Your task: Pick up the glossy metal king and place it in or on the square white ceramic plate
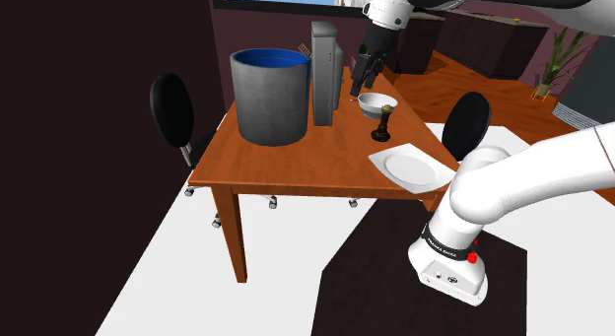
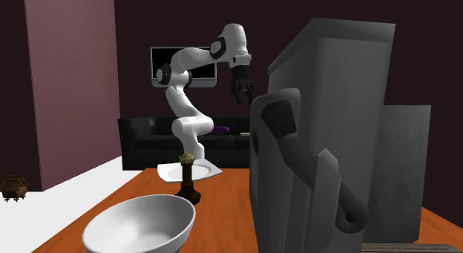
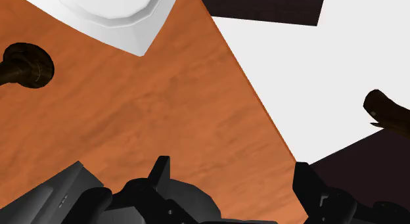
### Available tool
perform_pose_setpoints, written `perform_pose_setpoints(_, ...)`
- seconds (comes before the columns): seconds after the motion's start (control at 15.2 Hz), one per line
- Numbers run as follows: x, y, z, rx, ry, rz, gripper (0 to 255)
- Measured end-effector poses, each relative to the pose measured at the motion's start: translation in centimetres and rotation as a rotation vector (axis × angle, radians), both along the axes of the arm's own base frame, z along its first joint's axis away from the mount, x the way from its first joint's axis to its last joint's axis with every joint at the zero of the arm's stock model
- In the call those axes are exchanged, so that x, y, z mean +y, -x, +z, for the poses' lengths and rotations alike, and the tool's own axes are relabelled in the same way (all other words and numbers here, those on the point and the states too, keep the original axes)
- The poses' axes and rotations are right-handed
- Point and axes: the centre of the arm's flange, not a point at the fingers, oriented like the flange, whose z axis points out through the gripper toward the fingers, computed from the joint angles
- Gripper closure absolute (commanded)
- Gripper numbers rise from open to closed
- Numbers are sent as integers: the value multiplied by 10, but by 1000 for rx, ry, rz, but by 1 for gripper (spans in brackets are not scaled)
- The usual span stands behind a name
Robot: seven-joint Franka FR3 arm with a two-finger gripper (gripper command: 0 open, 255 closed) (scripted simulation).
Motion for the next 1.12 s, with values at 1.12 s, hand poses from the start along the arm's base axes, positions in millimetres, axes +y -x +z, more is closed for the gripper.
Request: perform_pose_setpoints(1.12,-208,18,-66,-65,-131,71,0)
